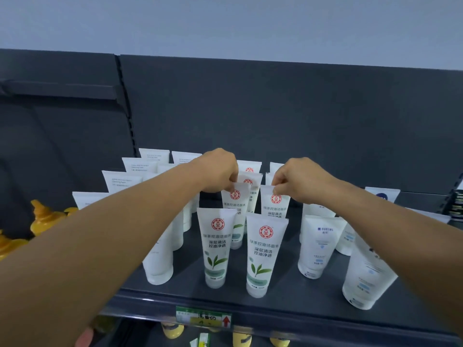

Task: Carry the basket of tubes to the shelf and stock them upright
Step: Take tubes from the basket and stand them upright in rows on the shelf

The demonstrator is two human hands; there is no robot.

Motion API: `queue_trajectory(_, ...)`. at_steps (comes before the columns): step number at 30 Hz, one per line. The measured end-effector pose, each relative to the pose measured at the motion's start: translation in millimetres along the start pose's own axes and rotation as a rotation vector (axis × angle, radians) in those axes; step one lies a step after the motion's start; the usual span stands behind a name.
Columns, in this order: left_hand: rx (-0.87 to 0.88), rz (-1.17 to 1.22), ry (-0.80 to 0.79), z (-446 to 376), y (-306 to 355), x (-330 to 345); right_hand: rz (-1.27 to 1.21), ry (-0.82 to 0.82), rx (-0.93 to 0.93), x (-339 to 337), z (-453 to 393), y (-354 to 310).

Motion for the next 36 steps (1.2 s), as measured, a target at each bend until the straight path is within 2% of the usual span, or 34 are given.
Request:
queue_trajectory(19,-0.008,-0.018,-0.044,11.9,-14.4,-2.3,-0.042,-0.012,-0.044,4.4,0.6,-16.0)
queue_trajectory(23,-0.011,0.091,-0.056,6.2,-16.6,-7.0,-0.129,-0.067,-0.011,-2.4,4.8,-11.5)
queue_trajectory(26,-0.008,0.198,0.021,-0.8,-16.0,-16.5,-0.217,0.023,0.034,-18.7,-0.2,1.4)
queue_trajectory(28,0.003,0.192,0.065,-7.8,-12.1,-20.2,-0.156,0.074,0.045,-26.1,-7.4,9.7)
queue_trajectory(30,0.007,0.163,0.075,-17.0,-7.6,-19.5,-0.049,0.049,0.051,-24.4,-16.1,15.8)
queue_trajectory(36,0.000,0.091,0.006,-46.5,-0.5,-6.9,0.060,-0.014,0.051,-7.5,-43.2,27.7)
Point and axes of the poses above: each hand's wrist, its own z-axis away from the middle knuckle, its own x-axis out of the palm, y = z × x, the point moved 5 cm from there along -z, towards the middle knuckle, and after that the axes turned 3 degrees about -z, right-handed, at the moved point
